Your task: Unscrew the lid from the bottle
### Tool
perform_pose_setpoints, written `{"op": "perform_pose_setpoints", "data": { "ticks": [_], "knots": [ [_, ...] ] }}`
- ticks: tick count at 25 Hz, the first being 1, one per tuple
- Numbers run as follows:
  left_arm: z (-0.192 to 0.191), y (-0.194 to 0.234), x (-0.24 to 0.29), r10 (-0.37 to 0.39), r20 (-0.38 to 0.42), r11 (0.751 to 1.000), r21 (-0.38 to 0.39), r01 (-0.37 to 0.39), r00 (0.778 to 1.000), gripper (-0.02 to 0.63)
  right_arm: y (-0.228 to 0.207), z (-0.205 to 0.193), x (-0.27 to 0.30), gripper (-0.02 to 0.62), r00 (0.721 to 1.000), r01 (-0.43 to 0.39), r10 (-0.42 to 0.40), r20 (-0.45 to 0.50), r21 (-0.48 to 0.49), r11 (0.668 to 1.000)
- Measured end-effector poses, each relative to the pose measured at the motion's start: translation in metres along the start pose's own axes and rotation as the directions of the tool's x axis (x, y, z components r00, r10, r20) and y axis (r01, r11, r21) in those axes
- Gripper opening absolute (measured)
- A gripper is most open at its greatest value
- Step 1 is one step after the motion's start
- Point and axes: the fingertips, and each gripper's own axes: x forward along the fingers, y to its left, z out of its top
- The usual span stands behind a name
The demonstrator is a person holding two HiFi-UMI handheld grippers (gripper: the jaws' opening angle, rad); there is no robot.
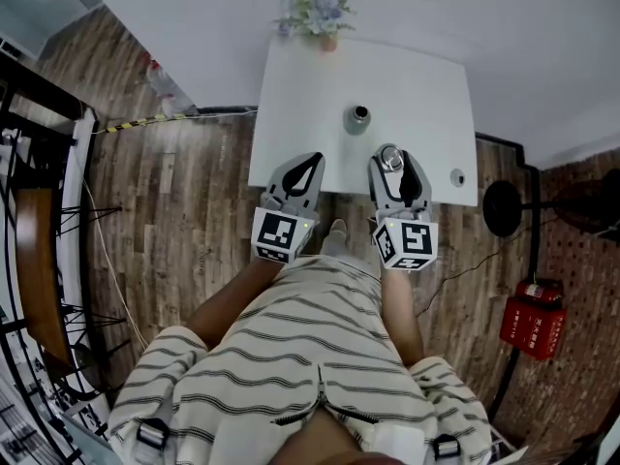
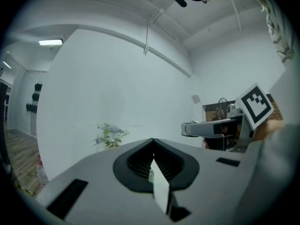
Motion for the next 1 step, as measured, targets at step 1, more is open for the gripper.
{"op": "perform_pose_setpoints", "data": {
  "ticks": [1],
  "knots": [
    [0.0002,0.0008,-0.0004,0.0,0.0,1.0,0.0,0.0,1.0,-0.002,0.0011,-0.0001,0.0006,0.253,1.0,-0.001,0.001,-0.001,-0.001,1.0]
  ]
}}
